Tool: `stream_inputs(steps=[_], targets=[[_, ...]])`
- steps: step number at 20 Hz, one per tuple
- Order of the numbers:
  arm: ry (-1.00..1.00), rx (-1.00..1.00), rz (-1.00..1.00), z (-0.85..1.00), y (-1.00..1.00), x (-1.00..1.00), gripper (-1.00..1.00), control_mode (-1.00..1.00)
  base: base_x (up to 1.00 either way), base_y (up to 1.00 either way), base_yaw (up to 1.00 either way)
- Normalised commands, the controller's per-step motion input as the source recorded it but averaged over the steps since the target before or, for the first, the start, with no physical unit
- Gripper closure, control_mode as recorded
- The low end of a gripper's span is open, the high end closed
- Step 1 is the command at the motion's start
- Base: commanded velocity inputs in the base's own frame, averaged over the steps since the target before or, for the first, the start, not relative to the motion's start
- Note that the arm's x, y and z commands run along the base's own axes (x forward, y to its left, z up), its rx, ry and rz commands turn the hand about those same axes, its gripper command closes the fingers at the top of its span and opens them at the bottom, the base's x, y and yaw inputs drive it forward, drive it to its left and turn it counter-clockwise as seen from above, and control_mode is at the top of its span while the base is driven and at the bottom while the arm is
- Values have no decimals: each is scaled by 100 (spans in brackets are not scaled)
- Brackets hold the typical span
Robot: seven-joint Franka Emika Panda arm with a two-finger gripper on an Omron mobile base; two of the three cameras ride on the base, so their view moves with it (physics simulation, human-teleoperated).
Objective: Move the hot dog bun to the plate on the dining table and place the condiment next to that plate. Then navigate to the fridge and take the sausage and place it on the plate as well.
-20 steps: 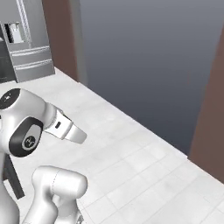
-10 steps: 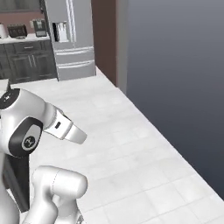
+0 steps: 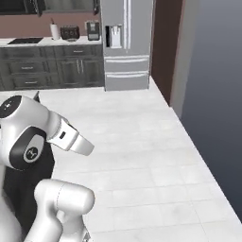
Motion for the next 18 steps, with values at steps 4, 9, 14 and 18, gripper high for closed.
stream_inputs(steps=[4, 9, 14, 18], targets=[[0, 0, 0, 0, 0, 0, -100, 100, 100, -17, 49], [0, 0, 0, 0, 0, 0, -100, 100, 100, -39, 44], [0, 0, 0, 0, 0, 0, -100, 100, 100, -68, 34], [0, 0, 0, 0, 0, 0, -100, 100, 100, -77, 30]])
